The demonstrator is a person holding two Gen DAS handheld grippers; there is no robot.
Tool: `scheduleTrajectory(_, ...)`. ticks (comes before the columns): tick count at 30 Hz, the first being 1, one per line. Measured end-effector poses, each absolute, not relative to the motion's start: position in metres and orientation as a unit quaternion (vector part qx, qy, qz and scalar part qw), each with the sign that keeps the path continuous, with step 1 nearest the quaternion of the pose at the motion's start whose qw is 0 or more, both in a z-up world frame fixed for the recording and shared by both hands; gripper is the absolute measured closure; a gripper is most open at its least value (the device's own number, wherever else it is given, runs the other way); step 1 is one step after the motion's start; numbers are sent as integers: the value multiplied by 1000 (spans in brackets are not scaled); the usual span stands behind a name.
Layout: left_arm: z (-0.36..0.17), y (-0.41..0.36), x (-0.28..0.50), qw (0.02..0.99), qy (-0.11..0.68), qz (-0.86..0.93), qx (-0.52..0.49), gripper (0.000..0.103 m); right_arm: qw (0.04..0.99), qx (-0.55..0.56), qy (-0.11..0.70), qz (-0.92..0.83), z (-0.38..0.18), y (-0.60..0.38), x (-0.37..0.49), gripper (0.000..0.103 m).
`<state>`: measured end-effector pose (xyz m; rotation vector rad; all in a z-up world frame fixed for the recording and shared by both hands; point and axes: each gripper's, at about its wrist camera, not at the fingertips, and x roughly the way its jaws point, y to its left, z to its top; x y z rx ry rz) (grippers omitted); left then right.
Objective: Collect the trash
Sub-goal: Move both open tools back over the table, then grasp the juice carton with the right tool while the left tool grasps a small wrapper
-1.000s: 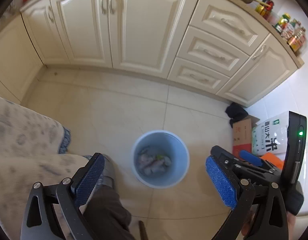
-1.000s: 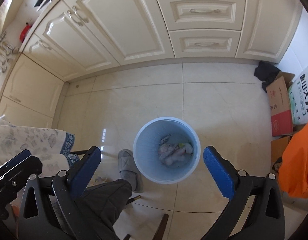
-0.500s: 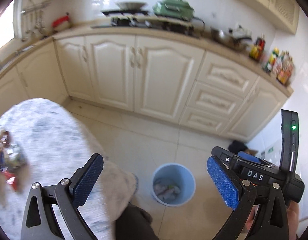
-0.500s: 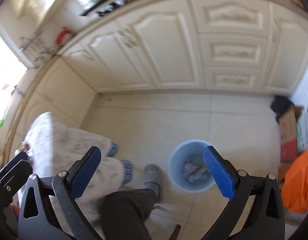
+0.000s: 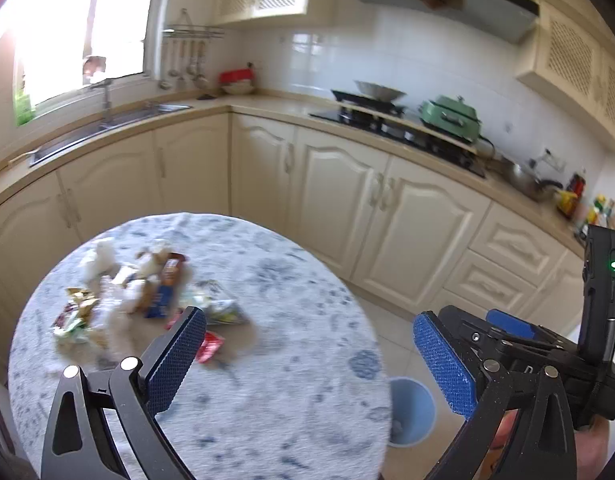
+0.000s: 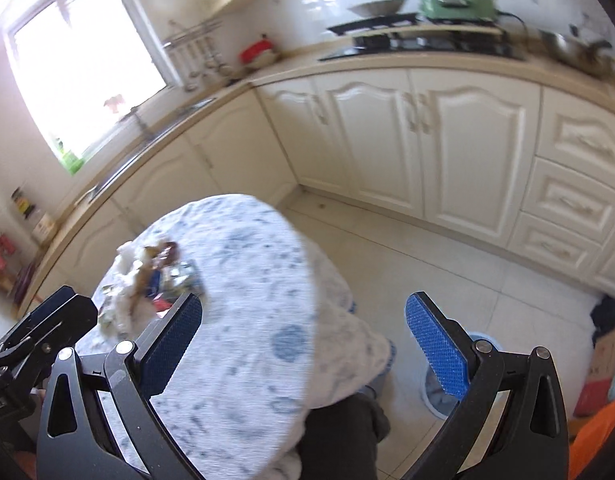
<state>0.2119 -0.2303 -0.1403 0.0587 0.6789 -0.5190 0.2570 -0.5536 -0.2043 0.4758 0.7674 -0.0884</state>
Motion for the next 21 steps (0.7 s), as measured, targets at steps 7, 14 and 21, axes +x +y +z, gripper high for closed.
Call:
scheduleTrajectory(7,-123,-138,170,937,294,-190,5,1,914,179,364,14,-177,-483,275,0)
scheduleTrajectory(14,-135,-93,149,941,302,-153,-1,1,916,132,376,52,-178,-436,302,0)
scheduleTrajectory(21,-169,-88,162,930,342,-134,-8,1,904,96,409,81,-207,-405,346,0)
